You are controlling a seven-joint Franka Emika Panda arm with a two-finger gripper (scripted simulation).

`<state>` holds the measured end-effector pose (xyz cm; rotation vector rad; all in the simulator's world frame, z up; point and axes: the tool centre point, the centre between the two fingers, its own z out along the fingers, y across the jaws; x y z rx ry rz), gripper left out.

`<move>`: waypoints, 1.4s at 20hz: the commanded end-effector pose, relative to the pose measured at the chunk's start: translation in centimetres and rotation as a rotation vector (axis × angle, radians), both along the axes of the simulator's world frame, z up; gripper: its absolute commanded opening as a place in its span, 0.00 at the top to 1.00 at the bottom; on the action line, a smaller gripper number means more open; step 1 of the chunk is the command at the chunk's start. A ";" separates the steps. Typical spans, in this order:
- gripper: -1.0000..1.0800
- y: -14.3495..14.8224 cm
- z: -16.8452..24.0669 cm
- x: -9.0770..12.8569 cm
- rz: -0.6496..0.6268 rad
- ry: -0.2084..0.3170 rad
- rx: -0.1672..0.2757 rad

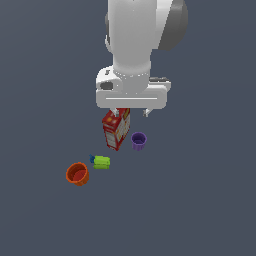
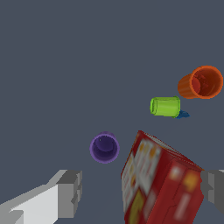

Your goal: Pick up a designated object from a clutter of objects.

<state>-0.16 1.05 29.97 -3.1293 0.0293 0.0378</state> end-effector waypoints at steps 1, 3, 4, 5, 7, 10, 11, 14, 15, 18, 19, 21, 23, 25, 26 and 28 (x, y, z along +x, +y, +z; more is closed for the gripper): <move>0.04 0.0 0.0 0.0 0.000 0.000 0.000; 0.04 0.0 0.0 0.0 0.001 0.000 0.001; 0.04 0.0 -0.1 0.0 0.003 0.000 0.002; 0.04 0.0 -0.1 0.0 0.005 0.000 0.004; 0.04 -0.1 -0.2 0.1 0.012 -0.001 0.009; 0.04 -0.1 -0.3 0.1 0.025 -0.002 0.015; 0.04 -0.1 -0.3 0.0 0.028 -0.002 0.016; 0.04 -0.1 -0.3 0.0 0.032 -0.002 0.016; 0.04 -0.1 -0.3 0.0 0.031 -0.002 0.016; 0.04 -0.2 -0.5 0.1 0.017 -0.002 0.016; 0.04 -0.2 -0.6 0.2 0.009 -0.001 0.016; 0.04 -0.3 -0.8 0.3 -0.012 -0.001 0.017; 0.04 -0.5 -1.2 0.5 -0.039 -0.001 0.019; 0.04 -0.7 -1.6 0.7 -0.072 0.000 0.020; 0.04 -0.8 -1.8 0.8 -0.091 0.000 0.021; 0.04 -1.1 -2.3 1.1 -0.133 0.001 0.022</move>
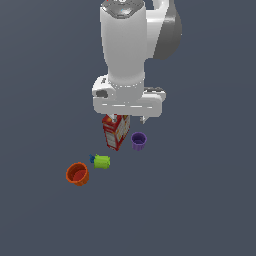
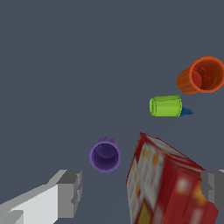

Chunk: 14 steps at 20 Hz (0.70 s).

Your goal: Pick up a designated object from a clutter of objects.

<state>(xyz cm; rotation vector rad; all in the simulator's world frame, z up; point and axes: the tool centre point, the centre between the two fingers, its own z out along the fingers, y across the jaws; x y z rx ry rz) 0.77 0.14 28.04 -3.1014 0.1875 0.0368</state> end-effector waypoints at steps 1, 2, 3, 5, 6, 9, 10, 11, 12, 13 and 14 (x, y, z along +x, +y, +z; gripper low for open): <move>0.04 -0.4 -0.7 0.3 -0.054 0.002 0.002; 0.04 -0.5 -1.0 0.5 -0.079 0.002 0.003; 0.04 -0.7 -1.3 0.6 -0.105 0.003 0.003; 0.04 -1.1 -2.1 1.0 -0.163 0.005 0.005; 0.04 -1.3 -2.4 1.2 -0.194 0.006 0.005; 0.04 -2.0 -3.7 1.7 -0.290 0.009 0.007; 0.04 -2.2 -4.1 1.8 -0.322 0.010 0.007; 0.04 -2.5 -4.5 2.0 -0.354 0.011 0.007; 0.04 -2.7 -4.9 2.2 -0.386 0.012 0.007; 0.04 -2.9 -5.3 2.3 -0.418 0.013 0.007; 0.04 -3.2 -5.7 2.5 -0.450 0.014 0.007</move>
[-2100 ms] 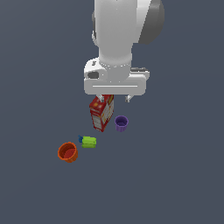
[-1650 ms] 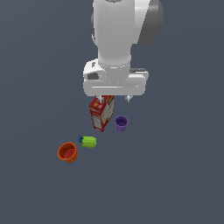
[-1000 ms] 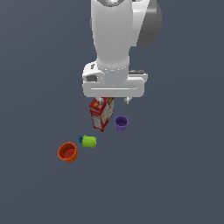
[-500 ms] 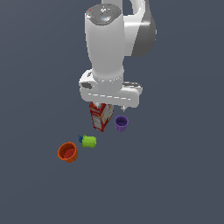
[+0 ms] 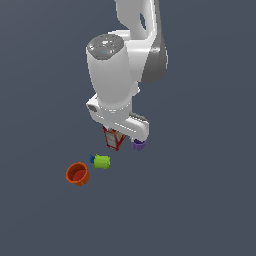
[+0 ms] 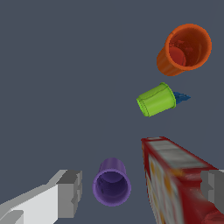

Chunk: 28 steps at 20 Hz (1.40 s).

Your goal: Pick up a designated object from a clutter of objects.

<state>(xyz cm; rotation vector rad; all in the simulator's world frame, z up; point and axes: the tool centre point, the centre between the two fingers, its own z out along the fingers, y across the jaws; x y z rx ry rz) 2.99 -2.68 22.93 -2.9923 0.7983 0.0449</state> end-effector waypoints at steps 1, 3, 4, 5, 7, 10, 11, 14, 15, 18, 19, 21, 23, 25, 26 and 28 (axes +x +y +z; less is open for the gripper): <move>0.04 -0.6 -1.1 0.4 -0.082 0.002 -0.001; 0.04 -1.1 -1.9 0.6 -0.146 0.005 -0.002; 0.04 -1.4 -2.3 0.8 -0.178 0.006 -0.002; 0.04 -1.6 -2.7 0.9 -0.210 0.007 -0.003; 0.04 -2.2 -3.6 1.1 -0.274 0.009 -0.005; 0.04 -3.0 -4.9 1.4 -0.370 0.011 -0.008; 0.04 -3.3 -5.3 1.5 -0.402 0.012 -0.009; 0.04 -4.1 -6.6 1.8 -0.498 0.014 -0.014; 0.04 -4.4 -7.0 1.8 -0.530 0.015 -0.016; 0.04 -5.3 -8.3 2.0 -0.626 0.016 -0.021; 0.04 -5.6 -8.7 2.1 -0.658 0.016 -0.023; 0.04 -6.2 -9.6 2.1 -0.721 0.016 -0.028; 0.04 -6.7 -10.4 2.2 -0.783 0.016 -0.032; 0.04 -7.3 -11.2 2.3 -0.837 0.016 -0.036; 0.04 -7.5 -11.5 2.3 -0.862 0.016 -0.038; 0.04 -8.0 -12.1 2.3 -0.907 0.015 -0.042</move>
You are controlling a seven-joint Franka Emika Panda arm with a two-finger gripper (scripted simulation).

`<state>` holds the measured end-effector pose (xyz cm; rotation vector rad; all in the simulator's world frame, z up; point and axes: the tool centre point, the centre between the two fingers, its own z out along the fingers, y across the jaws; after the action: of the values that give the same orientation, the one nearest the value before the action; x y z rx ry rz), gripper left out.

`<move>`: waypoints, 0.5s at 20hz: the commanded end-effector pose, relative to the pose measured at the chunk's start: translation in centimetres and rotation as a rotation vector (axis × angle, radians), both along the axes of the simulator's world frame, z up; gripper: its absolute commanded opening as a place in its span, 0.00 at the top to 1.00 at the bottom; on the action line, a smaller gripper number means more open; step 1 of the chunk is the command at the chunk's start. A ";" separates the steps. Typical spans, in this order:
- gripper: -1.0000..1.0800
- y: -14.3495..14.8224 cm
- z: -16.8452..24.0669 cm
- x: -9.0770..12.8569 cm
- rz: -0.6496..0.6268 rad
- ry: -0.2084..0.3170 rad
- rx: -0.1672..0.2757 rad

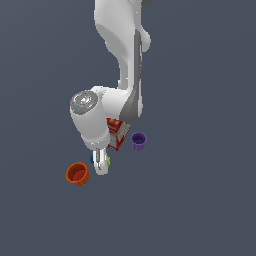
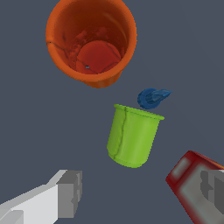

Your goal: Pick up a designated object from a clutter of objects.

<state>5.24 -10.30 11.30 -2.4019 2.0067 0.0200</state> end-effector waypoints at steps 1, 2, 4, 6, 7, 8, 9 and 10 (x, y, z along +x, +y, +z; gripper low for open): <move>0.04 -0.6 -0.7 0.0 -0.057 0.000 -0.005; 0.04 -0.7 -1.0 0.0 -0.076 0.000 -0.007; 0.04 -1.1 -1.4 0.0 -0.108 0.000 -0.010; 0.04 -1.3 -1.8 0.0 -0.133 -0.001 -0.013; 0.04 -1.4 -1.9 0.0 -0.144 -0.001 -0.014; 0.04 -1.5 -2.0 0.0 -0.153 -0.001 -0.015; 0.04 -1.6 -2.1 0.0 -0.160 -0.001 -0.016; 0.04 -1.6 -2.2 0.0 -0.165 -0.001 -0.017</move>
<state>5.24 -11.83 9.24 -2.2492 2.1919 0.0031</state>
